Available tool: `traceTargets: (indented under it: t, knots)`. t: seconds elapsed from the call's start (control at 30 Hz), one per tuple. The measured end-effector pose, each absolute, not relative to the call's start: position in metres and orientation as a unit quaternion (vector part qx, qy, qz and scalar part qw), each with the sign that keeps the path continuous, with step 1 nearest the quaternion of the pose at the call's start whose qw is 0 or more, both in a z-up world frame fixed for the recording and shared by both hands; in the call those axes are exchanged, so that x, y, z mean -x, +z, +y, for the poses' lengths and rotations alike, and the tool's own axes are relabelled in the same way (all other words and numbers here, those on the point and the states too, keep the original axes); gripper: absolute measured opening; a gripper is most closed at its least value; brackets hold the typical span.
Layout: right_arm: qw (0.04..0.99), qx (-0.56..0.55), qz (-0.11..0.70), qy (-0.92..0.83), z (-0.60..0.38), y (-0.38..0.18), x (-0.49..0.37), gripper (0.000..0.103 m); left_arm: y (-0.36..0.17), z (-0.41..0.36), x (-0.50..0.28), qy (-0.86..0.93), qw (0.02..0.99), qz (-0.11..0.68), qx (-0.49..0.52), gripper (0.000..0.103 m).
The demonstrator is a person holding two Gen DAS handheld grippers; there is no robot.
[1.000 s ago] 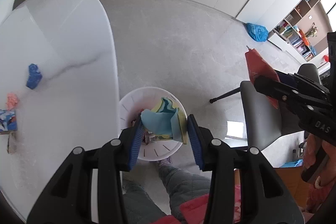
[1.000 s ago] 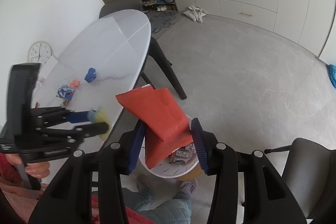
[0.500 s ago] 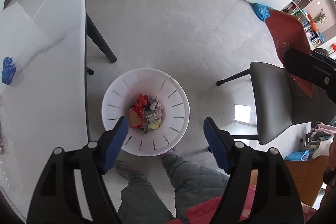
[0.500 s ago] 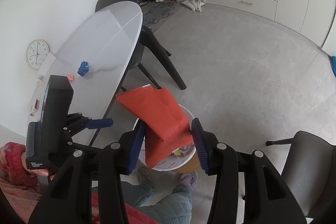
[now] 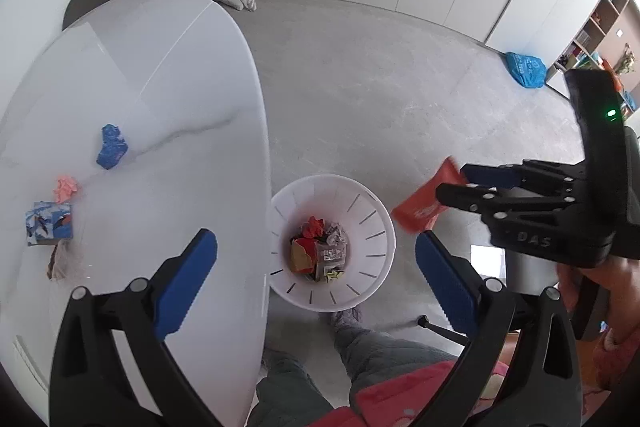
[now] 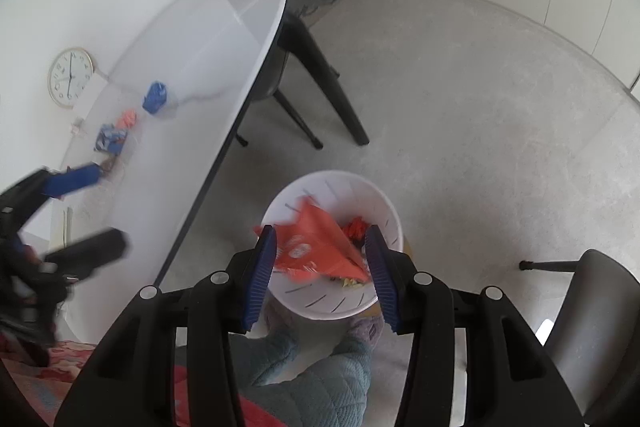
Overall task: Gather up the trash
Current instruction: 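Move both open tools back over the table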
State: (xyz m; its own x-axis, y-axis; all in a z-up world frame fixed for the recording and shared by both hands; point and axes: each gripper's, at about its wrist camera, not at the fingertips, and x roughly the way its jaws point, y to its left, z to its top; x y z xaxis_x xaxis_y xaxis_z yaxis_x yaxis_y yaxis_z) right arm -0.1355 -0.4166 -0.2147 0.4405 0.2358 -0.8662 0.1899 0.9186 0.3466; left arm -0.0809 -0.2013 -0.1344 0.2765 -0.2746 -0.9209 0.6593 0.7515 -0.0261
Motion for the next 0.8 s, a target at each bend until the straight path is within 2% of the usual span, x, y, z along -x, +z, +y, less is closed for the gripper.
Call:
traceTargets:
  t: [0.17, 0.3, 0.4, 0.43, 0.57, 0.8]
  knots:
    - [0.799, -0.2, 0.566, 0.029, -0.39, -0.255, 0.114, 0.05, -0.128, -0.182, 0.078, -0.285, 0.786, 0.518, -0.182, 0.095]
    - [0.793, -0.186, 0.58, 0.014, -0.373, -0.259, 0.106, 0.076, -0.125, -0.163, 0.074, -0.271, 0.793, 0.517, -0.175, 0.095]
    - [0.802, -0.179, 0.569, 0.004, -0.364, -0.236, 0.107, 0.092, -0.117, -0.148, 0.071, -0.262, 0.8, 0.514, -0.165, 0.095]
    - [0.807, -0.178, 0.564, 0.003, -0.363, -0.226, 0.107, 0.094, -0.114, -0.142, 0.07, -0.259, 0.803, 0.511, -0.161, 0.095]
    - [0.823, -0.175, 0.54, 0.005, -0.354, -0.184, 0.105, 0.1, -0.1, -0.122, 0.068, -0.251, 0.816, 0.502, -0.14, 0.095]
    - [0.843, -0.16, 0.513, 0.022, -0.328, -0.14, 0.094, 0.1, -0.092, -0.091, 0.061, -0.235, 0.827, 0.497, -0.115, 0.095]
